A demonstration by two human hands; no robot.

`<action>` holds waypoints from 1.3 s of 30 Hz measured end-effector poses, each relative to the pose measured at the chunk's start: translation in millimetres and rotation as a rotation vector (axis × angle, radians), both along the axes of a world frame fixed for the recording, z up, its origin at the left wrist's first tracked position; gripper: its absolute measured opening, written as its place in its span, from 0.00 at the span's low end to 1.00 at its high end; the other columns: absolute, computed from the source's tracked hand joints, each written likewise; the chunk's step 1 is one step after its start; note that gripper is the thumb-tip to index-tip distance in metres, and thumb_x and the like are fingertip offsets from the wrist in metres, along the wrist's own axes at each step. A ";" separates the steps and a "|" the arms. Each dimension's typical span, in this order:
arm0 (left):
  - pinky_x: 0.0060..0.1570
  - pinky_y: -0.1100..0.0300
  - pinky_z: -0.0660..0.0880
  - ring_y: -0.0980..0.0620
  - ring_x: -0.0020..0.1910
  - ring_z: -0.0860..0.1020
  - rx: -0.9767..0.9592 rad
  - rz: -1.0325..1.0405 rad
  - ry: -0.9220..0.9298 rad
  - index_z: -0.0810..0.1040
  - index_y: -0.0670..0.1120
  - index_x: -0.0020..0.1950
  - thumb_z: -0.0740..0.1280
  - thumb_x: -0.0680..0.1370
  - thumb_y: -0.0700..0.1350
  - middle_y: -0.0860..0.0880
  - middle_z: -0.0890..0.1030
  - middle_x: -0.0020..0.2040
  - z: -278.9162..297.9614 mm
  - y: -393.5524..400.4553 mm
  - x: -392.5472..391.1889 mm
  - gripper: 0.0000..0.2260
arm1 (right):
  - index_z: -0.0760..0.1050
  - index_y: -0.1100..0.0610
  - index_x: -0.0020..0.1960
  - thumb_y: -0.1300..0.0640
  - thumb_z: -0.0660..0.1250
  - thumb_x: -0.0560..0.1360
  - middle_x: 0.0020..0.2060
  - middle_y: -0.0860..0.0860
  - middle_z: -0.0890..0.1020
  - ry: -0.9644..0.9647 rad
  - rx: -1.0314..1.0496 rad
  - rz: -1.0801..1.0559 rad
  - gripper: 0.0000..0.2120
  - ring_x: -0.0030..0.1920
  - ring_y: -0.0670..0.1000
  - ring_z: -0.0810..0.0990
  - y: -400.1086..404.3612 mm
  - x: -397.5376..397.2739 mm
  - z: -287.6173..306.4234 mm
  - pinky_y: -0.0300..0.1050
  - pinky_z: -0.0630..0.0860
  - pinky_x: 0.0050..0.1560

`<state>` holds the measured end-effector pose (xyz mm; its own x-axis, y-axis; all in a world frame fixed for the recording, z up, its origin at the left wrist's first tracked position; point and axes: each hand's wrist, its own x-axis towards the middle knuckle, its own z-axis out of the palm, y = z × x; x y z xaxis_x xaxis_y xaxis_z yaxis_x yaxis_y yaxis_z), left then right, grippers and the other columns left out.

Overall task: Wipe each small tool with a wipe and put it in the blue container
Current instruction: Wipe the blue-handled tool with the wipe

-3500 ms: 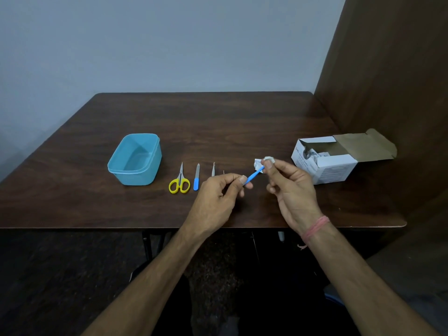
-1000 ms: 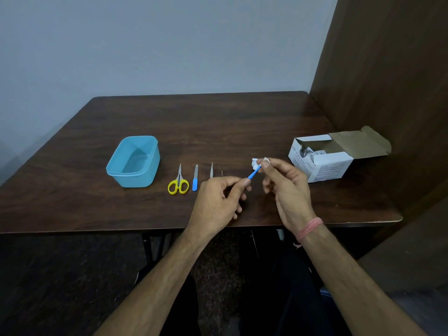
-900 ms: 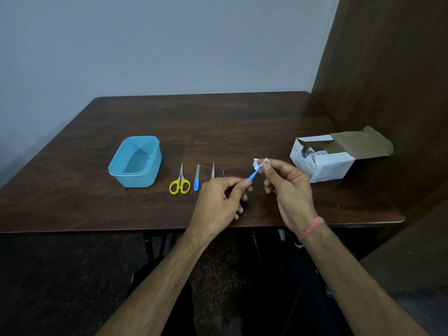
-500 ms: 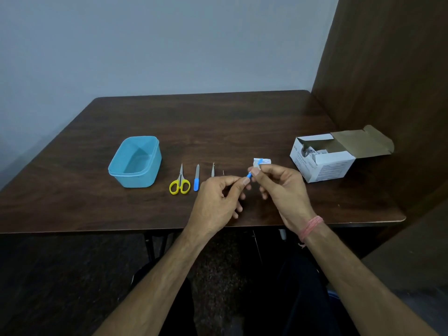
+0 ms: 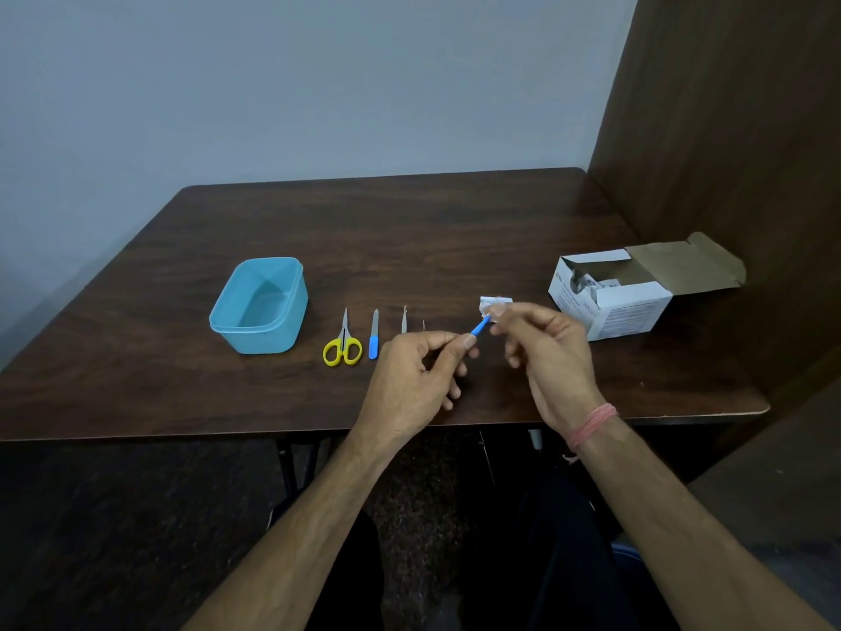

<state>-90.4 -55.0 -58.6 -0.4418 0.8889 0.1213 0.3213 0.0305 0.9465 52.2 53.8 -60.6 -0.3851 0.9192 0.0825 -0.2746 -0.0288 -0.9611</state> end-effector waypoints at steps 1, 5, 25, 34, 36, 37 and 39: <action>0.29 0.60 0.78 0.55 0.29 0.81 -0.005 0.000 0.002 0.90 0.50 0.49 0.70 0.88 0.52 0.54 0.83 0.35 0.1 0.0 0.2 0.12 | 0.89 0.57 0.47 0.59 0.77 0.80 0.37 0.53 0.84 0.029 -0.031 -0.025 0.05 0.31 0.45 0.70 1.5 0.4 0.9 0.39 0.67 0.32; 0.29 0.59 0.79 0.54 0.30 0.83 0.002 0.004 0.001 0.90 0.49 0.50 0.70 0.88 0.52 0.53 0.84 0.36 -0.2 0.4 0.1 0.12 | 0.88 0.60 0.46 0.59 0.77 0.80 0.36 0.54 0.84 -0.030 0.010 0.002 0.06 0.30 0.45 0.70 -0.3 -1.5 1.2 0.39 0.67 0.30; 0.32 0.57 0.82 0.48 0.37 0.89 0.025 0.022 -0.111 0.90 0.46 0.54 0.77 0.84 0.47 0.48 0.90 0.42 0.6 -0.6 1.4 0.05 | 0.89 0.56 0.48 0.59 0.75 0.82 0.38 0.51 0.83 0.078 -0.060 -0.033 0.06 0.32 0.45 0.70 2.0 0.3 2.2 0.38 0.67 0.31; 0.33 0.58 0.82 0.50 0.37 0.88 0.003 -0.011 -0.077 0.91 0.46 0.57 0.74 0.86 0.47 0.50 0.91 0.44 1.8 -2.1 1.9 0.08 | 0.90 0.54 0.47 0.57 0.76 0.81 0.38 0.52 0.83 0.044 -0.037 -0.004 0.06 0.32 0.46 0.70 -0.8 2.5 4.4 0.39 0.67 0.32; 0.33 0.57 0.82 0.50 0.36 0.88 -0.004 -0.012 -0.059 0.91 0.47 0.56 0.71 0.87 0.47 0.49 0.91 0.43 1.0 -2.3 0.8 0.09 | 0.90 0.56 0.49 0.58 0.76 0.82 0.38 0.52 0.83 0.009 -0.001 0.003 0.05 0.32 0.46 0.69 -1.2 2.4 2.3 0.39 0.67 0.31; 0.33 0.57 0.82 0.50 0.36 0.88 -0.003 -0.015 -0.049 0.91 0.47 0.55 0.71 0.88 0.47 0.49 0.90 0.43 0.7 -2.1 0.0 0.09 | 0.90 0.57 0.50 0.58 0.76 0.82 0.38 0.53 0.83 -0.029 0.036 0.027 0.05 0.32 0.46 0.69 -1.3 3.1 1.3 0.38 0.67 0.31; 0.33 0.57 0.82 0.51 0.36 0.88 0.011 -0.032 -0.047 0.91 0.49 0.53 0.70 0.88 0.47 0.49 0.90 0.43 1.1 -2.8 -1.7 0.10 | 0.90 0.59 0.50 0.56 0.76 0.81 0.38 0.56 0.83 -0.132 0.125 0.100 0.06 0.32 0.47 0.69 -0.9 3.8 -1.2 0.39 0.68 0.31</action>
